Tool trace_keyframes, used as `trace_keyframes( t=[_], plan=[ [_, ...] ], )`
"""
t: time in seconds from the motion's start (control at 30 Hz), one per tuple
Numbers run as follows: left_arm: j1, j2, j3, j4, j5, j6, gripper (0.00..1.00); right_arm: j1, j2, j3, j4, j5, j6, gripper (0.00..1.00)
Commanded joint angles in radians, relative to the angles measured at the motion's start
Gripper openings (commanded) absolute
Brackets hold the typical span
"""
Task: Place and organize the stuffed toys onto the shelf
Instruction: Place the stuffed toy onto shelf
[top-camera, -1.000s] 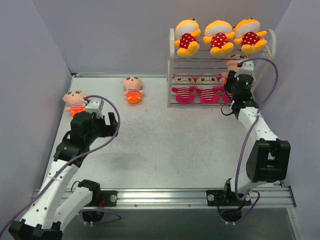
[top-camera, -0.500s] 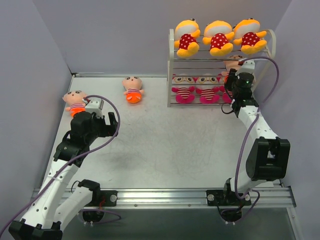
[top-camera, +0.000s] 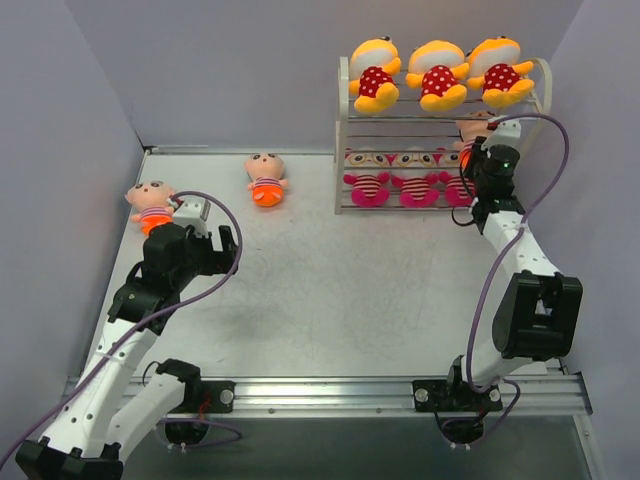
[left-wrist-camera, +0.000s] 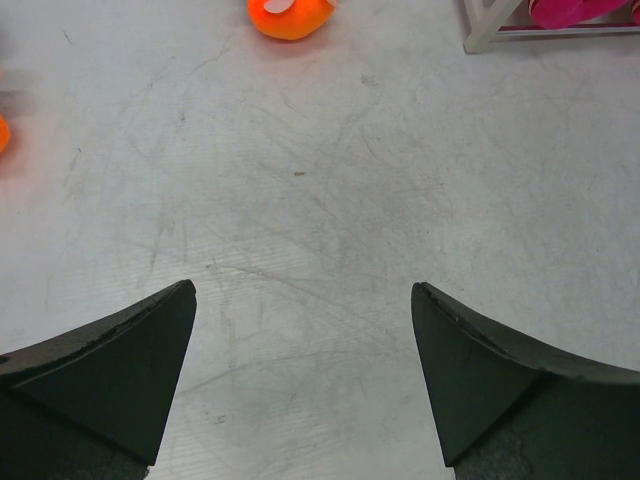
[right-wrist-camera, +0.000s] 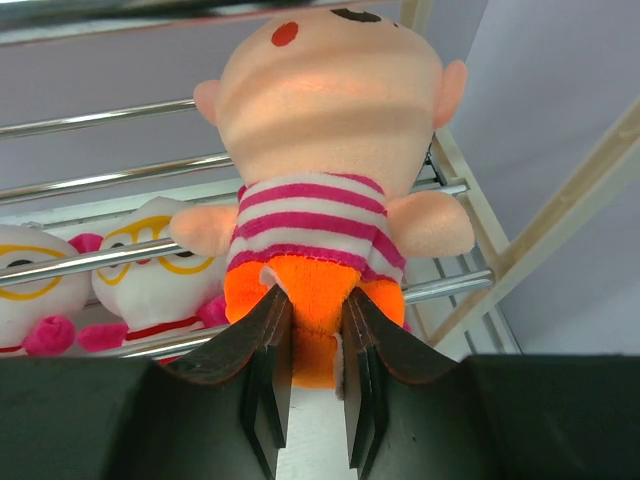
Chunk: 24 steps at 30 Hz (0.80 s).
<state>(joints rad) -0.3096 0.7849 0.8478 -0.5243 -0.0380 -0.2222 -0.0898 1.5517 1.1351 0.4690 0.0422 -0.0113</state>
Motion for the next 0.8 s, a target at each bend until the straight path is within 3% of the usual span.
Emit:
trace_keyframes(
  t=[0.0,0.77],
  plan=[
    [-0.013,-0.007,-0.001,0.007,-0.01,0.021,0.97,-0.018,-0.001,0.002,0.089,-0.027,-0.062,0.09],
    [-0.019,0.01,0.004,0.001,-0.017,0.026,0.97,-0.077,0.051,0.006,0.175,-0.093,-0.102,0.11]
  ],
)
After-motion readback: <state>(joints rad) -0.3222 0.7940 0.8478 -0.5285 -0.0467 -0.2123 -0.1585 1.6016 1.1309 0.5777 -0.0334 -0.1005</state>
